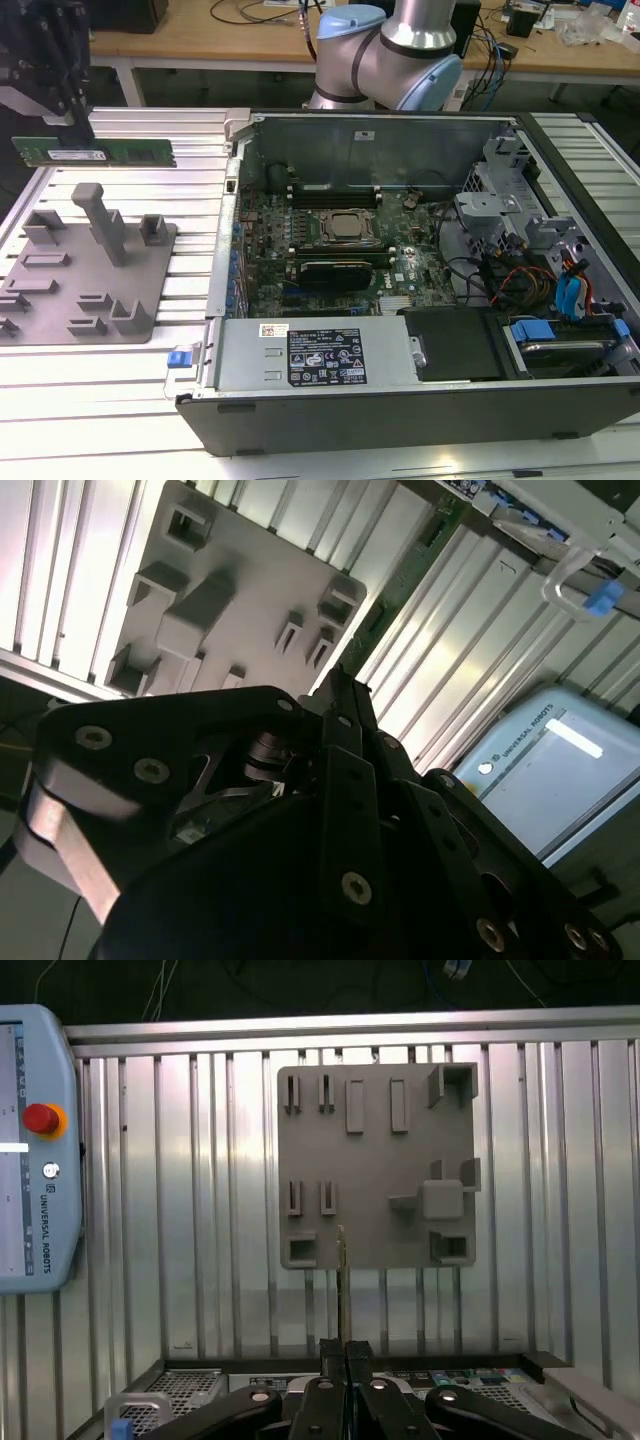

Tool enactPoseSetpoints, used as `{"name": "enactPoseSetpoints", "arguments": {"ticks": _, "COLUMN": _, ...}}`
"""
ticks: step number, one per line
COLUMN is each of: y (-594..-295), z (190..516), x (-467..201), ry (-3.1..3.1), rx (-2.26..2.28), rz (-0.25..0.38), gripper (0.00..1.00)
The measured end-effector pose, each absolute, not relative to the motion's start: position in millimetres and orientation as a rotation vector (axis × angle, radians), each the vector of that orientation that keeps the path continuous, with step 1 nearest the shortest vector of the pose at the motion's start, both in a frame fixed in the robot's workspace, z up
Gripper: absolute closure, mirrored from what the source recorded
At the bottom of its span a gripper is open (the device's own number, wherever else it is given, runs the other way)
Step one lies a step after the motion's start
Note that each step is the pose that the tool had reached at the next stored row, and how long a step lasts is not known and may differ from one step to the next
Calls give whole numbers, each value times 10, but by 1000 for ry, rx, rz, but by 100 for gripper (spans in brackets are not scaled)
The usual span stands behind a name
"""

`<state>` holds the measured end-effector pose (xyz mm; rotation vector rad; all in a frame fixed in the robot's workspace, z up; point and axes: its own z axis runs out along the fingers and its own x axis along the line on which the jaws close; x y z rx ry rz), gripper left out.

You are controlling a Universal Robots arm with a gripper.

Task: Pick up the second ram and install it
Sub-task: 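Pick up the second ram and move it above second insertion slot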

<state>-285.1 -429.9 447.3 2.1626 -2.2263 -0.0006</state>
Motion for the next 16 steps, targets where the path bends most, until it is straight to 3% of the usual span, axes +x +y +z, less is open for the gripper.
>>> {"name": "enactPoseSetpoints", "arguments": {"ticks": 16, "y": -4299, "z": 4472, "x": -2440, "ry": -2226, "rx": 2163, "rz": -1, "gripper": 91}}
